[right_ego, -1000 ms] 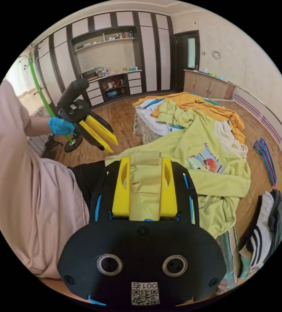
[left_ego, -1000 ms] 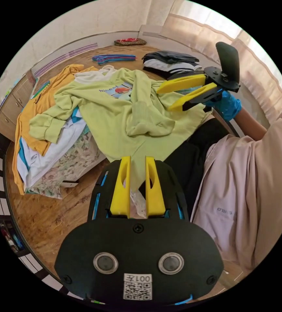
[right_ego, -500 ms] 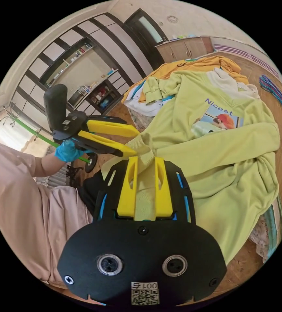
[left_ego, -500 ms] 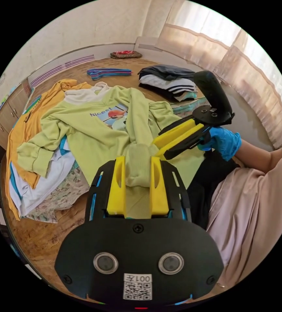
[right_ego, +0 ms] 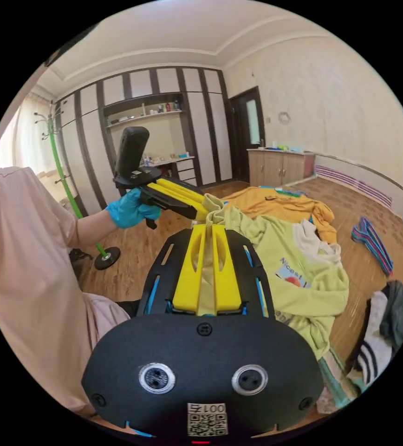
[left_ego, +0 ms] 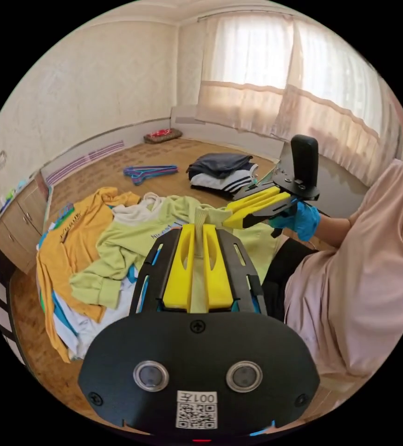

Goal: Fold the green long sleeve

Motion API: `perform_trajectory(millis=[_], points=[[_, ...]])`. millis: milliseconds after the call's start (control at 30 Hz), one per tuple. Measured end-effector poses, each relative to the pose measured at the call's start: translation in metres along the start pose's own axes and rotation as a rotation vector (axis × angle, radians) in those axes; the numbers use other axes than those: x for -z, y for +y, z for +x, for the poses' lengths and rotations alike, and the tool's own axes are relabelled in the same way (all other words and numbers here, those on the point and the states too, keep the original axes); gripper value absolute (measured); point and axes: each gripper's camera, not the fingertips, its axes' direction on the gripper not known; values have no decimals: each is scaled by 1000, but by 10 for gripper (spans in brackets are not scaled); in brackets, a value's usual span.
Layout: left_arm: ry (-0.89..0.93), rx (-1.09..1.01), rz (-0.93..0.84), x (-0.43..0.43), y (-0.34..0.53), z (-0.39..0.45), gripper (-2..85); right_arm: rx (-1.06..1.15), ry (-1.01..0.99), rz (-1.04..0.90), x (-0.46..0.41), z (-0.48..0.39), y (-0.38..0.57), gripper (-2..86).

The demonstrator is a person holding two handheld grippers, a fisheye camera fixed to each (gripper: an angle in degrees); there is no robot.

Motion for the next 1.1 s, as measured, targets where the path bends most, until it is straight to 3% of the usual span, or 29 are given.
perform_trajectory(millis=[67,233,367,500,833,1100], points=[[2,-31,-51,7,3,2,-6,12,-79,-50,-8,-1,-4,4],[12,71,-400,-32,56,-10,-6,24,-322,-284,-73,-2,27,8],[-35,119,-536,-55,78,-17,-9,76,-421,-360,-84,-5,43,11],[-25,128,-481,-78,60,-22,-8,77,-270,-368,-66,14,52,17],[42,104,-336,-208,-42,-36,-6,-180,282,-252,0,115,90,57],[68,145,-335,-325,-130,-59,17,-296,484,-281,14,183,125,82]])
